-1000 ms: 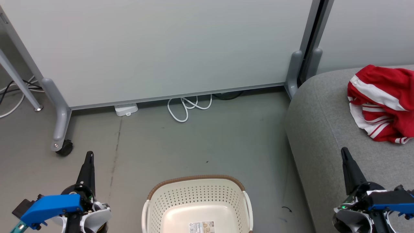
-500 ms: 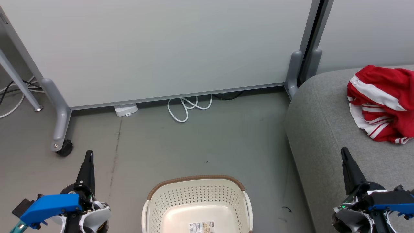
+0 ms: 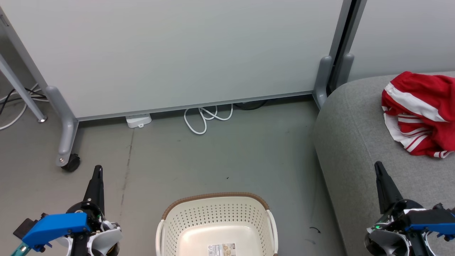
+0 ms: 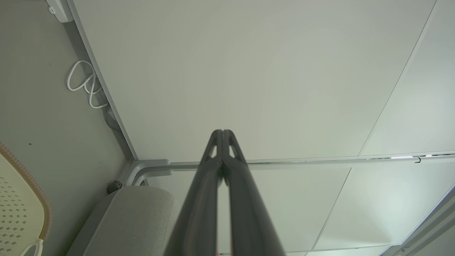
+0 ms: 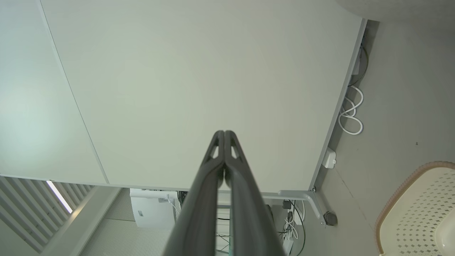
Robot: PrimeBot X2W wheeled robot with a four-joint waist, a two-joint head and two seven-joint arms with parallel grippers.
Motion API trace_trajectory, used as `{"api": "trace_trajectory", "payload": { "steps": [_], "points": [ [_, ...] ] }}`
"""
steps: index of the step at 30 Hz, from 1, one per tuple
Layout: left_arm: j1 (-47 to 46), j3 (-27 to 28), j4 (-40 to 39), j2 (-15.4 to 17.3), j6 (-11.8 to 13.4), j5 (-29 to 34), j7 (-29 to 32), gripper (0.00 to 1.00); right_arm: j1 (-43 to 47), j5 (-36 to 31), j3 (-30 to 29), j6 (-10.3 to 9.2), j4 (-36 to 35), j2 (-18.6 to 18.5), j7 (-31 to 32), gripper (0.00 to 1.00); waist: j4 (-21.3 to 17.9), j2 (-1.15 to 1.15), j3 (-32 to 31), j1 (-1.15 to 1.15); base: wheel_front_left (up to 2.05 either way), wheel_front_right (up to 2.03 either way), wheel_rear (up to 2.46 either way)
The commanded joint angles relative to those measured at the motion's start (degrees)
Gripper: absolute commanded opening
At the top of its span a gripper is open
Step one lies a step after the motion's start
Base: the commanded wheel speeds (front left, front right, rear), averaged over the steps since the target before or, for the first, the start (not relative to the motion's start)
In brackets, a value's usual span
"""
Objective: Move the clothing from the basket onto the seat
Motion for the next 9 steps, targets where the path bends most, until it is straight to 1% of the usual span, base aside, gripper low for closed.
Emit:
{"api": "trace_trajectory", "payload": {
  "steps": [1,9],
  "points": [
    [-0.53,0.16,-0.2,0.05,-0.53,-0.16,0.2,0.0,-0.67,0.15,0.05,0.04,0.06,-0.36,0.16,0.0,0.0,0.0,0.0,0.0,0.0,0.0,0.0],
    [-0.52,0.16,-0.2,0.05,-0.52,-0.15,0.2,0.0,-0.64,0.15,0.05,0.04,0.06,-0.36,0.16,0.0,0.0,0.0,0.0,0.0,0.0,0.0,0.0]
  ]
}}
